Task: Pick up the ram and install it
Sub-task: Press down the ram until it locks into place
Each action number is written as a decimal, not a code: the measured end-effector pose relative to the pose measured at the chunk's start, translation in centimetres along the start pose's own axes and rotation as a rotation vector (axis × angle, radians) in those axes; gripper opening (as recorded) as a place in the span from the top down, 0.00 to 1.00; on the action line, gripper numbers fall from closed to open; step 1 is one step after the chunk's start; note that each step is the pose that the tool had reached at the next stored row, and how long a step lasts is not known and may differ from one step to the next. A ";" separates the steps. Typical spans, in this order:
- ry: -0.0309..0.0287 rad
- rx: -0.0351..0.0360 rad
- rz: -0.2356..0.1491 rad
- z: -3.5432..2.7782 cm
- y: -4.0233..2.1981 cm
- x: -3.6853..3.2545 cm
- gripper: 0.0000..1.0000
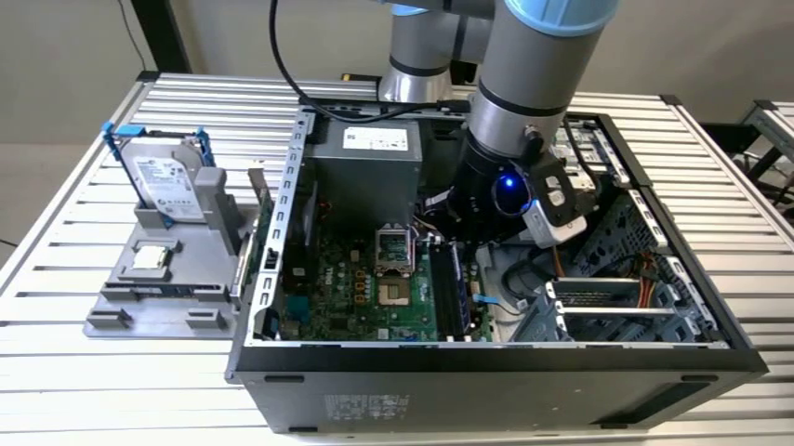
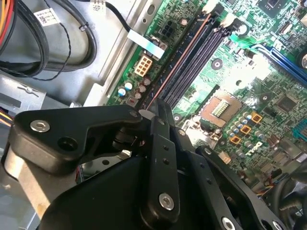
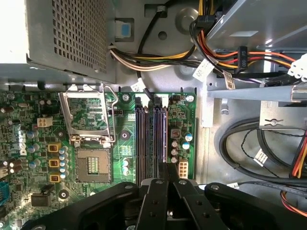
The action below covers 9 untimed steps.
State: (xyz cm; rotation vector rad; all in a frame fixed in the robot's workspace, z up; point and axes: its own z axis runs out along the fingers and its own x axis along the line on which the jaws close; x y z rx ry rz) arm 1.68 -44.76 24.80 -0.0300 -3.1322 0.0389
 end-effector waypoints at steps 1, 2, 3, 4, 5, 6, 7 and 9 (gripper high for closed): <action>-0.0002 0.0000 0.000 0.00 0.00 0.00 1.00; -0.0004 0.0000 0.000 0.00 0.00 0.00 1.00; -0.0006 0.0000 0.000 0.00 0.00 0.00 1.00; -0.0008 0.0000 0.000 0.00 0.00 0.00 1.00; -0.0010 0.0000 0.000 0.00 0.00 0.00 1.00; -0.0012 0.0000 0.000 0.00 0.00 0.00 1.00; -0.0014 0.0000 0.000 0.00 0.00 0.00 1.00; -0.0016 0.0000 -0.004 0.00 0.00 0.00 1.00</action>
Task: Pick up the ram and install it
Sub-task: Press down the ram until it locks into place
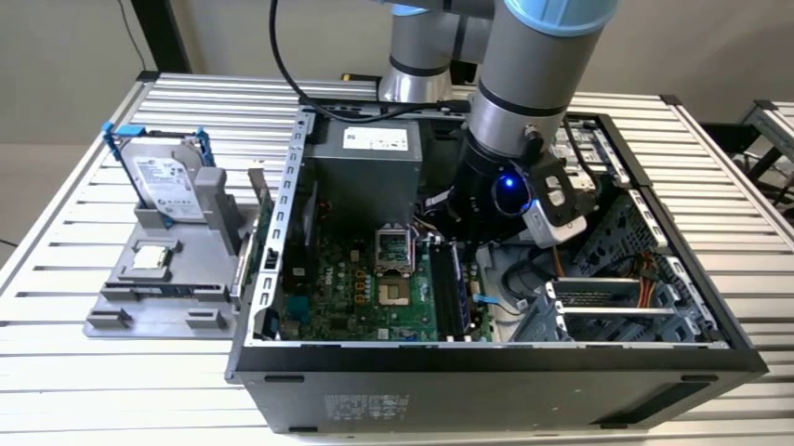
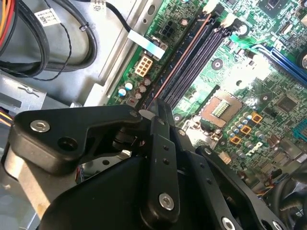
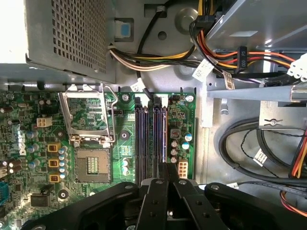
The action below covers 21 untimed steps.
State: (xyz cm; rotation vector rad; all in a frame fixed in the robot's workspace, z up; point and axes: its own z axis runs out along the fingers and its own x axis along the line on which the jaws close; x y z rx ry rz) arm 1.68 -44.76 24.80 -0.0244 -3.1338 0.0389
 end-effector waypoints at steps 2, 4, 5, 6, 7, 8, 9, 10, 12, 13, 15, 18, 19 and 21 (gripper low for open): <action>-0.0003 0.0001 -0.012 0.00 0.00 0.00 1.00; -0.0007 0.0003 -0.032 0.00 0.00 0.00 1.00; -0.0010 0.0004 -0.041 0.00 0.00 0.00 1.00; -0.0012 0.0005 -0.052 0.00 0.00 0.00 1.00; -0.0015 0.0006 -0.063 0.00 0.00 0.00 1.00; -0.0019 0.0007 -0.077 0.00 0.00 0.00 1.00; -0.0023 0.0009 -0.092 -0.01 0.00 0.00 1.00; -0.0027 0.0008 -0.111 0.00 0.00 0.00 1.00; -0.0036 0.0011 -0.146 0.00 0.00 0.00 1.00; -0.0040 0.0012 -0.164 0.00 0.00 0.00 1.00; -0.0049 0.0014 -0.196 0.00 0.00 0.00 1.00; -0.0061 0.0018 -0.245 0.00 0.00 0.00 1.00; -0.0065 0.0019 -0.262 0.00 0.00 0.00 1.00; -0.0073 0.0022 -0.295 0.00 0.00 0.00 1.00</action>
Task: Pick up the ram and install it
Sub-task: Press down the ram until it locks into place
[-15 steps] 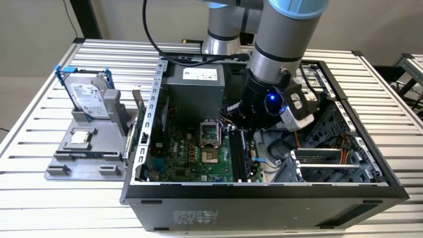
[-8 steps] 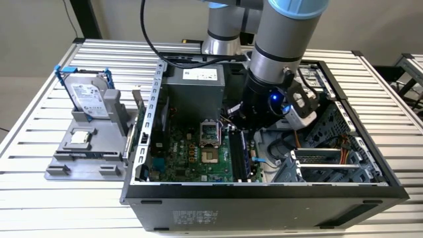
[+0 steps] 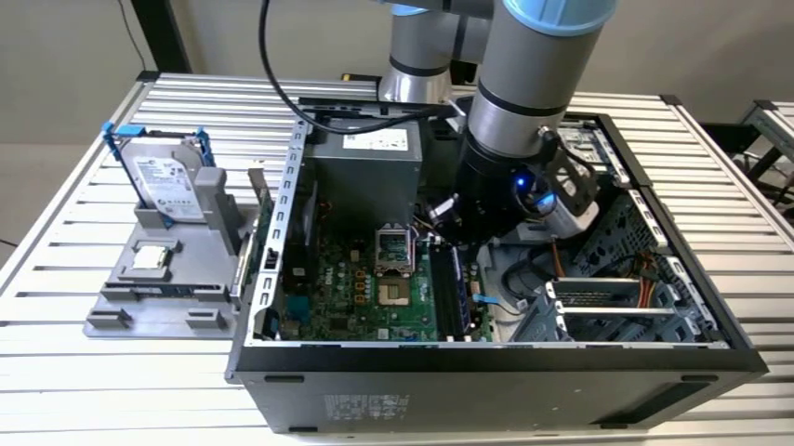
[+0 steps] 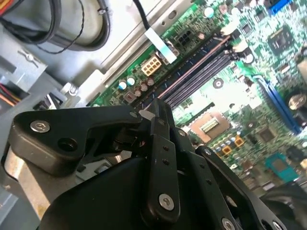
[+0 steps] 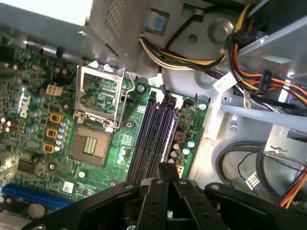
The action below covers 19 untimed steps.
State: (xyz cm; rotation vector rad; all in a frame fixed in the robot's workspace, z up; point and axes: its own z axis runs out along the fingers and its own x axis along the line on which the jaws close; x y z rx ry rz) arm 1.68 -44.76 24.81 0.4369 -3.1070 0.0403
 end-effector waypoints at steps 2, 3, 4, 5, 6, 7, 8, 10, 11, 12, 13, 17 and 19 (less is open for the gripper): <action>-0.0010 0.0002 -0.037 0.00 0.00 0.00 1.00; -0.0014 0.0004 -0.054 0.00 0.00 0.00 1.00; -0.0018 0.0004 -0.072 0.00 0.00 0.00 1.00; -0.0023 0.0006 -0.090 0.00 0.00 0.00 1.00; -0.0028 0.0007 -0.108 0.01 0.00 0.00 1.00; -0.0033 0.0008 -0.126 0.01 0.00 0.00 1.00; -0.0037 0.0010 -0.144 0.00 0.00 0.00 1.00; -0.0045 0.0013 -0.180 0.00 0.00 0.00 1.00; -0.0050 0.0015 -0.199 0.00 0.00 0.00 1.00; -0.0055 0.0016 -0.217 0.00 0.00 0.00 1.00; -0.0059 0.0017 -0.235 0.00 0.00 0.00 1.00; -0.0075 -0.0006 -0.296 -0.01 0.00 0.01 1.00; -0.0083 -0.0072 -0.317 -0.01 0.01 0.00 1.00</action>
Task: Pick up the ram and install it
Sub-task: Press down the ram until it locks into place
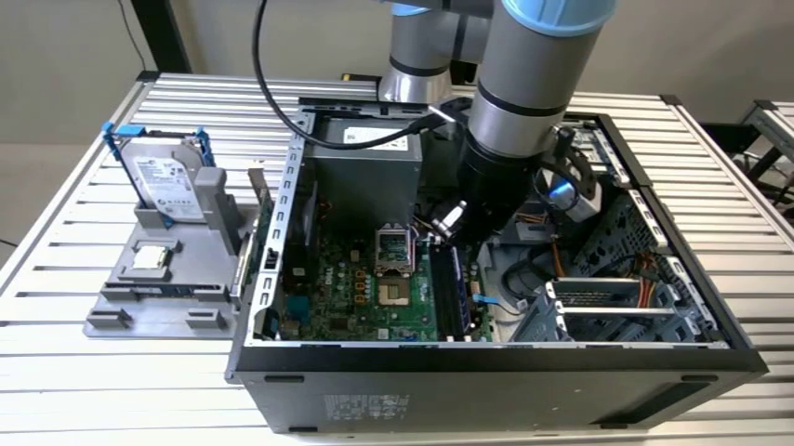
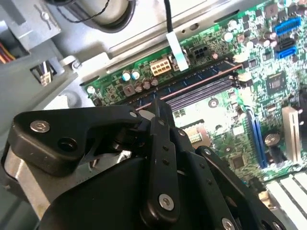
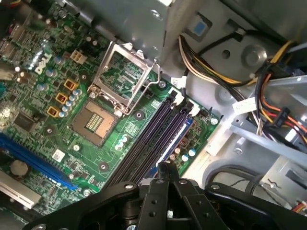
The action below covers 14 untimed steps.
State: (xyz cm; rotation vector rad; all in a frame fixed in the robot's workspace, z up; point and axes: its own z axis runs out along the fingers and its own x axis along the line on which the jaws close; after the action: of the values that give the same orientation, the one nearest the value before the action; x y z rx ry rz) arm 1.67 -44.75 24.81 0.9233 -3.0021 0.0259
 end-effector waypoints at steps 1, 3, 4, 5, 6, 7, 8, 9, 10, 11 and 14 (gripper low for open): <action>-0.0013 -0.0044 -0.010 0.00 0.00 0.00 1.00; -0.0028 -0.0075 -0.037 0.01 0.01 0.00 1.00; -0.0030 -0.0076 -0.055 0.01 0.01 0.00 1.00; -0.0033 -0.0075 -0.074 0.01 0.00 -0.01 1.00; -0.0034 -0.0074 -0.091 0.01 0.00 -0.01 1.00; -0.0036 -0.0073 -0.109 0.01 0.00 0.00 1.00; -0.0038 -0.0072 -0.127 0.01 0.00 -0.01 1.00; -0.0041 -0.0072 -0.146 0.01 0.00 0.00 1.00; -0.0046 -0.0075 -0.163 0.01 0.00 -0.01 1.00; -0.0052 -0.0079 -0.178 0.00 0.00 0.00 1.00; -0.0090 -0.0125 -0.218 0.01 0.00 0.00 1.00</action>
State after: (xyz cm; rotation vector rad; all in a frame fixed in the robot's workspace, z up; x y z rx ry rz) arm 1.67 -44.75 24.81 1.2461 -2.8866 0.0028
